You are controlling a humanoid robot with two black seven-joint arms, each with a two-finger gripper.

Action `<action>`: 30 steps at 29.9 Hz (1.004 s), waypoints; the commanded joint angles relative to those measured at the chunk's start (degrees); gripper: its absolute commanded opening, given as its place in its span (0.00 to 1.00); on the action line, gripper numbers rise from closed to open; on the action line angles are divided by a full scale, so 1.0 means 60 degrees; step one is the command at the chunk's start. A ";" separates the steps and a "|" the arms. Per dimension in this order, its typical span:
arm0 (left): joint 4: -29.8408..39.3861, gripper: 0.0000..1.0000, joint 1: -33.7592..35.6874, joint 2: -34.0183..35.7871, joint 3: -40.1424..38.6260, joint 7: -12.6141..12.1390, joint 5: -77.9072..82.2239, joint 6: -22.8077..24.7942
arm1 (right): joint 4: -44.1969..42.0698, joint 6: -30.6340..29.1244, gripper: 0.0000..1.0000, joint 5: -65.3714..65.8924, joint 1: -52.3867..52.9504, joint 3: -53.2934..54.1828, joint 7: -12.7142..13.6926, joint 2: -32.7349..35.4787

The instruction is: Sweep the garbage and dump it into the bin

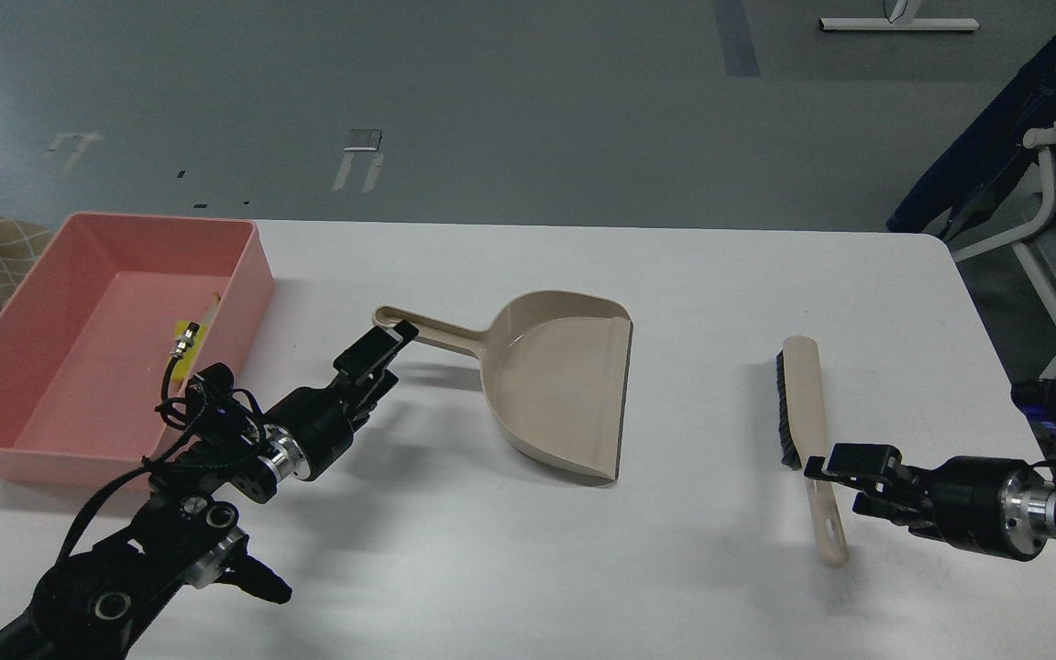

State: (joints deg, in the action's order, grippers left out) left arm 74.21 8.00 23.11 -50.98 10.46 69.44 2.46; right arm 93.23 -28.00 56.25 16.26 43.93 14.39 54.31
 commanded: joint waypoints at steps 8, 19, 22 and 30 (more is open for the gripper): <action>0.0888 0.98 -0.0512 0.0835 -0.0161 0.0014 -0.0015 0.0278 | 0.0238 0.0000 0.99 -0.0059 0.0000 0.0836 -0.0011 0.0630; 0.2060 0.98 -0.1421 0.2168 -0.2076 0.0321 -0.0555 0.1156 | 0.0063 0.0000 0.99 -0.0439 0.0073 0.3703 -0.0041 0.0851; 0.2046 0.98 -0.1261 0.2300 -0.2969 0.0205 -0.1373 0.1668 | -0.0418 0.0000 0.99 -0.0513 0.0161 0.4626 -0.0026 0.0501; 0.1374 0.98 0.0626 0.2389 -0.3970 -0.0278 -0.3645 0.2461 | -0.2688 0.0000 0.99 -0.0498 0.1710 0.6417 0.0003 -0.2016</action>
State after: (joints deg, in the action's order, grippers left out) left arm 84.65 7.20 37.50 -74.43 9.82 51.31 16.74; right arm 81.25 -28.00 53.27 21.98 80.67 14.45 47.71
